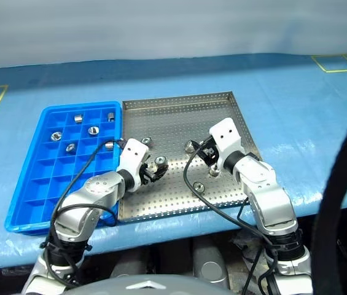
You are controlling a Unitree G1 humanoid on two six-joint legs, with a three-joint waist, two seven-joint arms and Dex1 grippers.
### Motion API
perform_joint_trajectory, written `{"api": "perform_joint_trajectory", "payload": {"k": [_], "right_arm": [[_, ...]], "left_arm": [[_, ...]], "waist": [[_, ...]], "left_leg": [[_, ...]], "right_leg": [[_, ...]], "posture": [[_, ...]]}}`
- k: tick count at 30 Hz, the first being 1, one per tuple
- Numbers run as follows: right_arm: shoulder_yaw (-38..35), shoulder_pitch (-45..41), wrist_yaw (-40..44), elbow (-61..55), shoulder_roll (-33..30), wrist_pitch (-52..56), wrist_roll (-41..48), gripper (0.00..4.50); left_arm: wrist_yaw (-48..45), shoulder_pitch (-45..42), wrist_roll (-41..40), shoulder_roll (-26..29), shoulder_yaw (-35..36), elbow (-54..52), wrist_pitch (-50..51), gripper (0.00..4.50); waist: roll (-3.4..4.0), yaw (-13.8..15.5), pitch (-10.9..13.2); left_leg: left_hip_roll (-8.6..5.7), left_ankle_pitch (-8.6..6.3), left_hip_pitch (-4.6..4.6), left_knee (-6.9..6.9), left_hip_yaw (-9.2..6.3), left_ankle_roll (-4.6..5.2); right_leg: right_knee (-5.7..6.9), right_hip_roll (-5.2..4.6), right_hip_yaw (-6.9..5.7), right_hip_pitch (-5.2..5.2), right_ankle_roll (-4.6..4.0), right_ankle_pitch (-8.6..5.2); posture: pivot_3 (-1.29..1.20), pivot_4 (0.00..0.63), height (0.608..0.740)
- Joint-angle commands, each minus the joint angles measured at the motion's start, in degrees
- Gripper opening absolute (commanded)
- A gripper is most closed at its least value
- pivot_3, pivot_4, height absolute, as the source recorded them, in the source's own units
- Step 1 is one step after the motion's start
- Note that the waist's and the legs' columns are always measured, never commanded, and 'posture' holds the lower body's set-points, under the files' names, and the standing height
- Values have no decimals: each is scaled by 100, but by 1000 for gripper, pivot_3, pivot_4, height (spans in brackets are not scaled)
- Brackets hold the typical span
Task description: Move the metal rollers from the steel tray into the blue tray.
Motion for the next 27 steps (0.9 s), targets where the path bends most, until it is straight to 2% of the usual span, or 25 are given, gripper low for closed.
{"api": "perform_joint_trajectory", "payload": {"k": [1, 8, 17, 18, 23, 27], "right_arm": [[-112, -30, -52, -267, 7, -93, 36, 3592], [-113, -28, -74, -297, 5, -98, 55, 3592], [-125, -8, -115, -350, -3, -83, 63, 3592], [-131, -6, -118, -358, -4, -80, 65, 3617], [-144, 2, -142, -380, -5, -75, 51, 3617], [-147, -2, -154, -374, -4, -78, 52, 3617]], "left_arm": [[71, -156, 98, -81, -108, 98, 36, 3918], [-18, -329, 134, -104, -430, 451, -109, 3918], [36, -520, 324, -301, -457, 1012, -388, 3918], [31, -529, 320, -324, -444, 1057, -407, 3508], [-6, -512, 298, -447, -379, 1191, -436, 2108], [-32, -480, 300, -522, -307, 1170, -446, 1988]], "waist": [[0, 4, 0], [0, 4, 0], [1, 3, -1], [1, 3, -1], [3, 3, -3], [4, 3, -3]], "left_leg": [[0, 0, 0, 0, 0, 0], [-1, 0, 0, 0, 0, 0], [-2, 1, 0, 0, 0, -1], [-2, 1, 0, 1, 0, 0], [-3, 1, 0, 2, 0, 0], [-4, 1, 0, 4, 0, 0]], "right_leg": [[0, 0, 0, 0, 0, 0], [0, -2, 1, 0, 0, 0], [0, -2, 1, 0, 0, 0], [0, -3, 1, 1, 0, 0], [1, -3, 1, 2, 1, 1], [0, -4, 1, 3, 2, 1]], "posture": [[-209, 150, 740], [-212, 150, 740], [-223, 150, 740], [-223, 150, 740], [-227, 150, 740], [-223, 150, 740]]}}
